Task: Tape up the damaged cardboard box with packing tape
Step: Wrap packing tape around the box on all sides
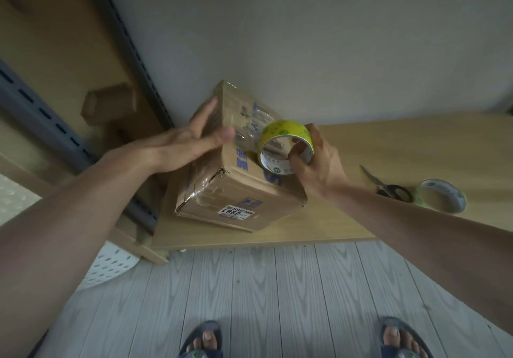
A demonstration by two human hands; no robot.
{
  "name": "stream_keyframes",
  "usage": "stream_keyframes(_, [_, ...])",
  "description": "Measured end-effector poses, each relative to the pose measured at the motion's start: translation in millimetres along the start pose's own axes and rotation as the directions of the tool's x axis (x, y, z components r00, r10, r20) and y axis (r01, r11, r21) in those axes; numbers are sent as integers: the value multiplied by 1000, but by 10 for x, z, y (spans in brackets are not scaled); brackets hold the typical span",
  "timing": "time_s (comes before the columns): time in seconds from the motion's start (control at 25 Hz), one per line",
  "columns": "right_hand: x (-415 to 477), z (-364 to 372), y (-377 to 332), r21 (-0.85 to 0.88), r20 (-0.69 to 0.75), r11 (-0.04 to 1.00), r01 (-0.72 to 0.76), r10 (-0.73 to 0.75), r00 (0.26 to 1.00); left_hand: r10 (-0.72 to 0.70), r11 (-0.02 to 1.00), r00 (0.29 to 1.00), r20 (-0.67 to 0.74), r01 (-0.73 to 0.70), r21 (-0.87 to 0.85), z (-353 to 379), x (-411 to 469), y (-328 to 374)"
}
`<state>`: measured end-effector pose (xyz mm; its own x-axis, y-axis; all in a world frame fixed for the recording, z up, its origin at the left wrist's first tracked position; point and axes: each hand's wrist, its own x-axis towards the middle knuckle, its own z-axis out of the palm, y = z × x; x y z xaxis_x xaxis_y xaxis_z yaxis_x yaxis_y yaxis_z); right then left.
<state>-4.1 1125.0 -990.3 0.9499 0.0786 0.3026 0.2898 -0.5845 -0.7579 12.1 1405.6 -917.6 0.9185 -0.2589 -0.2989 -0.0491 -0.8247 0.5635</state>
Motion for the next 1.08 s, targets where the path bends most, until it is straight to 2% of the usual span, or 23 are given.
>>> stream_keyframes(0.04, [7, 23, -18, 4, 2, 1000, -2, 2, 1000, 10, 1000, 998, 68, -10, 4, 24, 4, 61])
stream_keyframes(0.12, [23, 43, -29, -2, 17, 1000, 3, -3, 1000, 60, 994, 992, 114, -49, -94, 49, 25, 90])
stream_keyframes(0.32, [24, 101, -129, -28, 41, 996, 88, -87, 995, 201, 930, 977, 66, -169, -327, 14, -73, -48])
stream_keyframes(0.52, [51, 53, -252, -56, -18, 998, 40, -41, 999, 137, 846, 986, -95, -166, -507, 470, -65, -225])
stream_keyframes(0.6, [65, -69, -242, -160, 27, 985, 71, -68, 997, 110, 842, 992, -59, -124, -525, 846, -50, -231])
stream_keyframes(0.68, [64, -195, -153, -190, 69, 979, 74, -62, 996, 122, 849, 992, -25, -117, -515, 1011, 55, -183])
stream_keyframes(0.76, [92, -273, -70, -139, 47, 990, 10, -4, 999, 173, 860, 984, -44, -173, -480, 959, 162, -63])
stream_keyframes(0.8, [107, -290, -44, -123, 37, 992, -9, 14, 999, 191, 890, 980, -61, -199, -410, 932, 217, 1])
stream_keyframes(0.88, [106, -312, -24, -130, 51, 991, 11, -5, 999, 240, 956, 966, -98, -253, -146, 955, 279, 167])
stream_keyframes(0.92, [101, -309, -23, -134, 74, 990, 37, -27, 997, 273, 959, 955, -116, -280, -44, 1000, 289, 217])
stream_keyframes(1.08, [108, -317, -27, -81, 160, 996, 32, -19, 987, 291, 956, 938, -191, -279, 87, 1089, 339, 236])
